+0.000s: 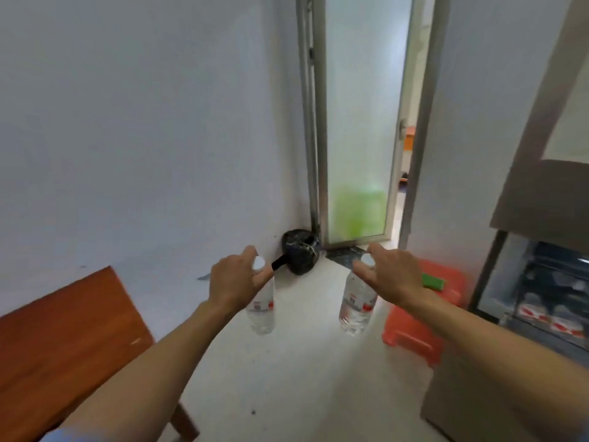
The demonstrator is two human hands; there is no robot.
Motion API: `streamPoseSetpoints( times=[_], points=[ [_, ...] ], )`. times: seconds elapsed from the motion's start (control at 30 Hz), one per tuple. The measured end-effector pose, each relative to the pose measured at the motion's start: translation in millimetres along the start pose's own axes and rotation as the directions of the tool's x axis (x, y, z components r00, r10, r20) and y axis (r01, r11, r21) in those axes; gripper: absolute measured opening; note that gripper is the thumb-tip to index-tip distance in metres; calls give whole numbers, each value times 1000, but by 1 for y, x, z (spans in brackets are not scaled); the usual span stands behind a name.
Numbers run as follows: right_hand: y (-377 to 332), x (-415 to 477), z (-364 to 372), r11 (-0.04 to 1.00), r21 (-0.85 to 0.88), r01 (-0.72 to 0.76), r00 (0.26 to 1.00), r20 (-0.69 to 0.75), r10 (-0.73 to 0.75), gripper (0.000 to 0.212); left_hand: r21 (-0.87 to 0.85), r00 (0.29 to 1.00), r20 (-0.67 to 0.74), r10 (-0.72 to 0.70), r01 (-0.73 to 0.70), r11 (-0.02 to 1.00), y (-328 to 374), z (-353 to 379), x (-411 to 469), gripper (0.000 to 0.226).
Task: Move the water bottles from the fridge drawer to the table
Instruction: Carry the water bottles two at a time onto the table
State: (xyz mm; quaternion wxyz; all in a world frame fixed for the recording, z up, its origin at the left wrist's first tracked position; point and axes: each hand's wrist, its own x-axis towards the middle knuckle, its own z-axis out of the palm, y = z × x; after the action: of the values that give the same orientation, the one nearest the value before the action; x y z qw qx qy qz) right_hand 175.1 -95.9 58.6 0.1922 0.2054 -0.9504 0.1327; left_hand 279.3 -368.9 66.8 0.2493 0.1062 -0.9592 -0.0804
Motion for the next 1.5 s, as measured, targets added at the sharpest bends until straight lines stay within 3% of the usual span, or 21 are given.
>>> streamPoseSetpoints(
  times=[0.17, 0.4, 0.67, 0.93, 1.07, 1.2, 1.5],
  points=[
    [-146, 18, 56, 966, 117, 230, 969, 69, -239, 39, 172, 965, 10, -262, 256, 951, -132, -43, -66, 33],
    [-331, 41, 125, 824, 255, 507, 824, 139, -550, 45, 206, 802, -58, -595, 593, 779, -263, -91, -151, 30],
    [-521, 81, 200, 621, 377, 687, 618, 147, -772, 45, 316, 588, -153, -794, 791, 525, -391, -130, -175, 31],
    [-669, 100, 256, 480, 474, 738, 462, 163, -872, 39, 242, 372, -270, -888, 919, 312, -492, -143, -198, 30],
    [-729, 101, 280, 471, 465, 749, 433, 194, -880, 37, 243, 362, -265, -894, 922, 302, -551, -149, -206, 31],
    [-787, 100, 311, 522, 432, 735, 453, 259, -853, 39, 260, 393, -207, -896, 905, 337, -623, -151, -210, 31],
    [-913, 102, 358, 693, 440, 572, 620, 322, -716, 39, 236, 544, -95, -834, 826, 512, -793, -183, -191, 29]
  ],
)
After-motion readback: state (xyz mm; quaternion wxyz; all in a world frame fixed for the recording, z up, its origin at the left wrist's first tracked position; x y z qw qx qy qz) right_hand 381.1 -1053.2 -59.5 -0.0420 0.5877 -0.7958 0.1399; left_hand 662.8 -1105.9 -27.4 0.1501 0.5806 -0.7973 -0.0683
